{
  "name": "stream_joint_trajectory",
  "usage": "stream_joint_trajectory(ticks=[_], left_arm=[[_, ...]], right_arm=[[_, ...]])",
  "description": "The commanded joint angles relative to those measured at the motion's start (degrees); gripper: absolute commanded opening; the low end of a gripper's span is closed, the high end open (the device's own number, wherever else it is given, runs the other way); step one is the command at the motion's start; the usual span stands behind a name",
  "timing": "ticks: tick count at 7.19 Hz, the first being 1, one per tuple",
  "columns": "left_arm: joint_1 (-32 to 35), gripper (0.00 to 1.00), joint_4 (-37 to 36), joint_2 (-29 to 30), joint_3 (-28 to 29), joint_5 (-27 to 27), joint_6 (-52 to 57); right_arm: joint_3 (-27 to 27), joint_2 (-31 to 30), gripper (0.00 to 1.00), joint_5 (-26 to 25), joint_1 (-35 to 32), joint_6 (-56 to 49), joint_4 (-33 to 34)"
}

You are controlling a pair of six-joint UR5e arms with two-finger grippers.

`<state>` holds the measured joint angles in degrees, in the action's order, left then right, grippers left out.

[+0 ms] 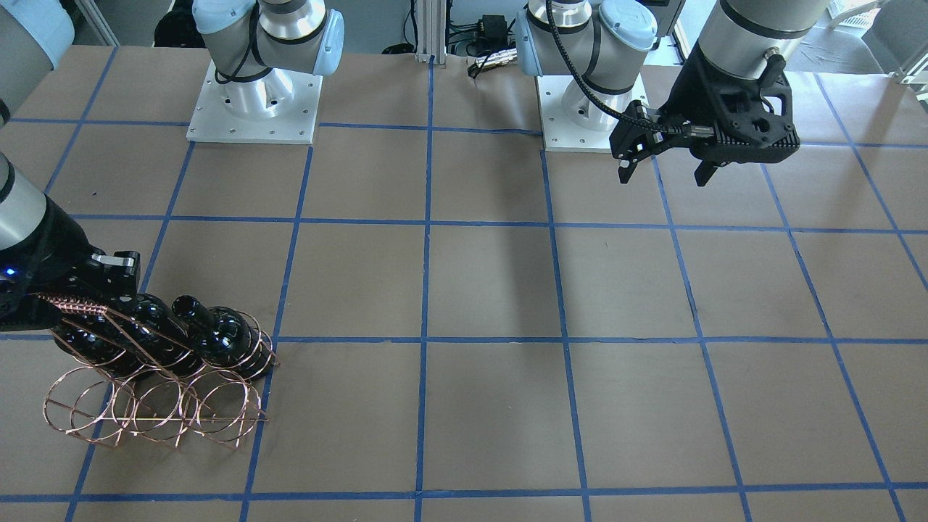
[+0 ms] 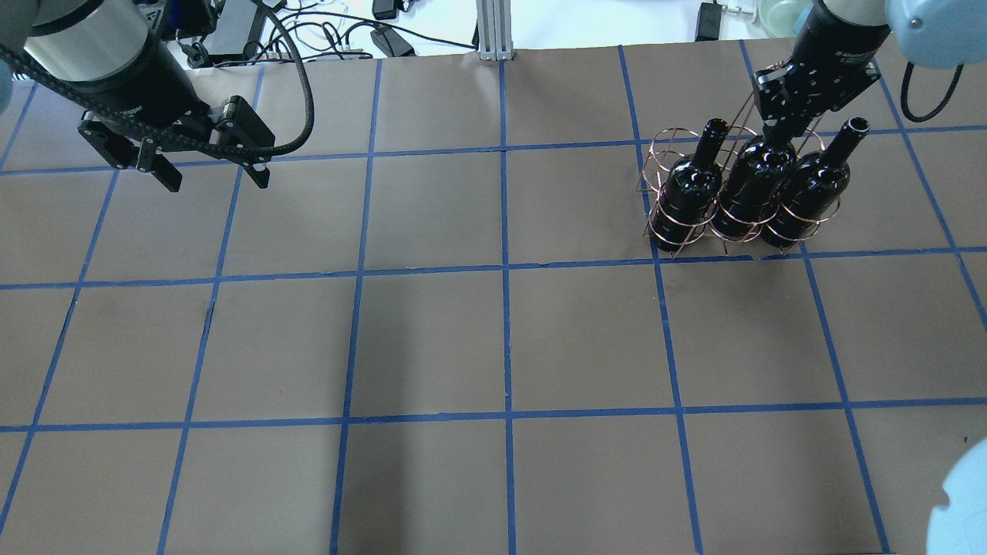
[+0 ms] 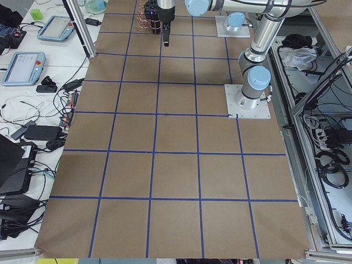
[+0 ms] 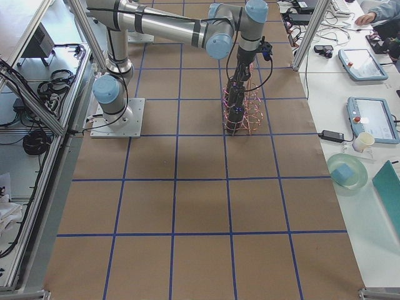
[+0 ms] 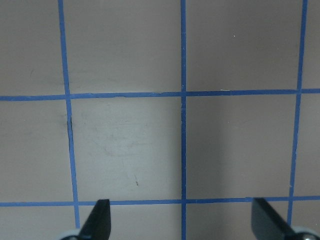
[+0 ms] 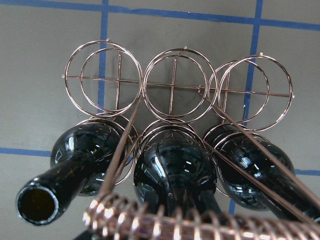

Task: Place wine into wine basket
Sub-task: 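Open the right gripper and raise it off the bottle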

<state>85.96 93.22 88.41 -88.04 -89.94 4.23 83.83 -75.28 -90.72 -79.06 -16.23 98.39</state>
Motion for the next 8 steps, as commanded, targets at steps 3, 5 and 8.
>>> stream_joint_trajectory(ticks=[3,5,8], left_arm=[[-0.01,1.0,0.04,-0.25,0.06,-0.06,-0.36],[-0.09,1.0,0.03,-0.34,0.06,-0.06,-0.27],[-0.09,1.0,0.04,-0.34,-0.03,-0.06,0.08]], right_arm=[[1.41,0.22,0.0,0.28,0.04,-0.47,0.49],[2.03,0.22,0.0,0.19,0.22,-0.56,0.58],[2.65,-0.04,0.99,-0.42,0.22,0.84,3.19]])
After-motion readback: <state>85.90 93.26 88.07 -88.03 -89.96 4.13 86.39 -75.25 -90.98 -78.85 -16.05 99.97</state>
